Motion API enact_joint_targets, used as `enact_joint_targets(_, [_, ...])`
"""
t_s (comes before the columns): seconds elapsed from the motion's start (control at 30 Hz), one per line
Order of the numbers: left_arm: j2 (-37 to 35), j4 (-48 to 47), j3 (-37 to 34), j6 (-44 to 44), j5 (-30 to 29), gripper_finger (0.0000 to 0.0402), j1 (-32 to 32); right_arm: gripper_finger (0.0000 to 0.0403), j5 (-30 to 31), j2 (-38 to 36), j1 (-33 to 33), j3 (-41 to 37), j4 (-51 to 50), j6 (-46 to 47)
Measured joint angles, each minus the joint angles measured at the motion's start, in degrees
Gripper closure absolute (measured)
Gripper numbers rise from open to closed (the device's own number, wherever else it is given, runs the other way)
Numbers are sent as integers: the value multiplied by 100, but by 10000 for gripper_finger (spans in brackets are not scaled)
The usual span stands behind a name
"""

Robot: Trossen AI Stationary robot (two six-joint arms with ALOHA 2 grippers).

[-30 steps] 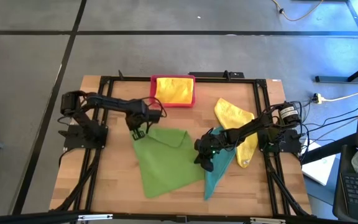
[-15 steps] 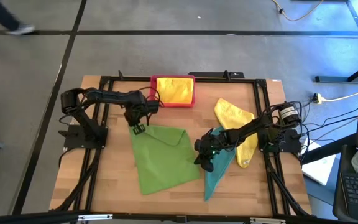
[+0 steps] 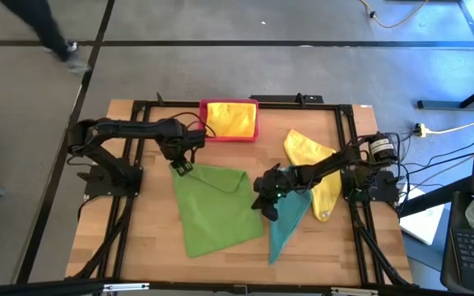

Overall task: Fold microfiber towels
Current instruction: Fold the green microfiber cloth

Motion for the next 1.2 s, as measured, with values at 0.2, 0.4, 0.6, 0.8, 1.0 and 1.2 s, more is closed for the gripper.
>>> enact_joint_targets(0.2, [-108, 8, 0, -66, -49, 262, -46, 345, 47, -109, -225, 13, -8, -1381])
enact_joint_targets(0.4, [-103, 42, 0, 447, -214, 263, -52, 278, 848, -387, -479, 63, -106, -2453])
enact_joint_targets(0.6, [-103, 206, -46, 1132, -145, 263, -44, 220, 1650, -297, -533, 678, -726, -4768])
enact_joint_targets(0.8, [-100, 526, -405, 1313, 260, 263, -102, 202, 1949, 222, -641, 1309, -1187, -5827])
enact_joint_targets(1.0, [-100, 543, -562, 1371, -62, 263, -232, 207, 1792, 672, -606, 1812, -1701, -6462])
enact_joint_targets(1.2, [-100, 588, -568, 1367, -42, 263, -236, 208, 1825, 880, -501, 2066, -1819, -6630])
